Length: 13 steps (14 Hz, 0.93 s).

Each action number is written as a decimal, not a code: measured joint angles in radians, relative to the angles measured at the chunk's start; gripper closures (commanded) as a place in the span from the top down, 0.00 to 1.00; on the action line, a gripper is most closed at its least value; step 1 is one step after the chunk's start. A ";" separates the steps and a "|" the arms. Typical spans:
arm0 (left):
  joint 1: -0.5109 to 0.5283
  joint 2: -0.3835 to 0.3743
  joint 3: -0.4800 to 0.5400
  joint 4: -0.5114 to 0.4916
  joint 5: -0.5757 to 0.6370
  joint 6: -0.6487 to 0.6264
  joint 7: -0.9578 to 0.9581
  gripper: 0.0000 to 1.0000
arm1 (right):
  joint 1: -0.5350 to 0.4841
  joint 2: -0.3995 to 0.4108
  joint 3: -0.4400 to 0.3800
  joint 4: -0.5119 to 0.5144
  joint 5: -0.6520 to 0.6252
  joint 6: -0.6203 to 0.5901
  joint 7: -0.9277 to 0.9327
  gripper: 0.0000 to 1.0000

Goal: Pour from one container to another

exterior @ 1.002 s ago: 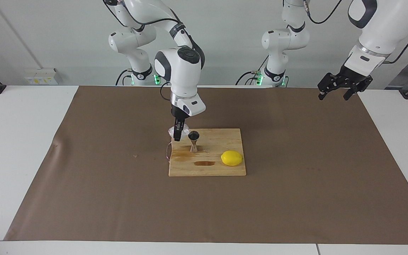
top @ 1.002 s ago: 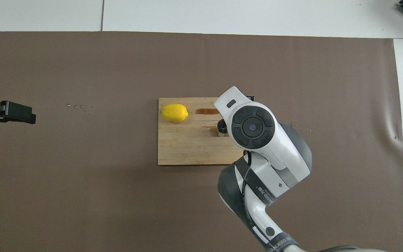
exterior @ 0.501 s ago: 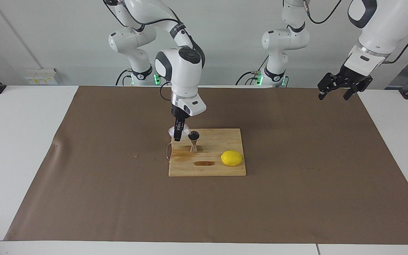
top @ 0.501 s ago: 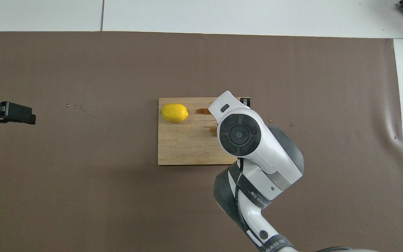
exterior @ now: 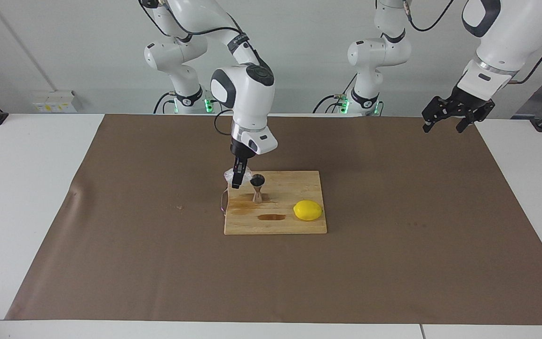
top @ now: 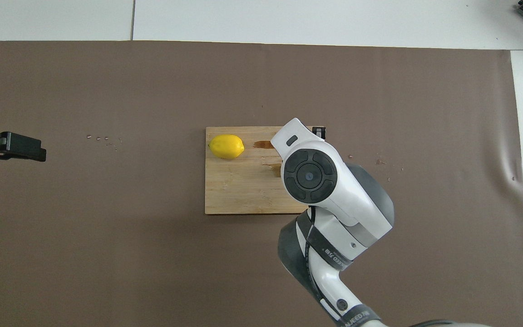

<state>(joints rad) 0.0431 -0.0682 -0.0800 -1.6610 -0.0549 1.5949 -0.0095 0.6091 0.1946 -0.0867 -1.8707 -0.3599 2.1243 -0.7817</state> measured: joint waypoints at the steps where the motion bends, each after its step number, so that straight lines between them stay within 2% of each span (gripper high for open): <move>1: 0.000 0.000 0.000 0.000 0.000 0.000 0.000 1.00 | 0.000 0.000 0.000 0.000 0.000 0.000 0.000 0.38; 13: 0.000 -0.003 -0.001 0.000 0.012 -0.052 0.002 1.00 | 0.000 0.000 0.000 -0.002 -0.001 0.000 0.000 0.37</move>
<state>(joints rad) 0.0433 -0.0711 -0.0809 -1.6615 -0.0429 1.5425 -0.0077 0.6091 0.1946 -0.0867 -1.8724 -0.3604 2.1245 -0.7817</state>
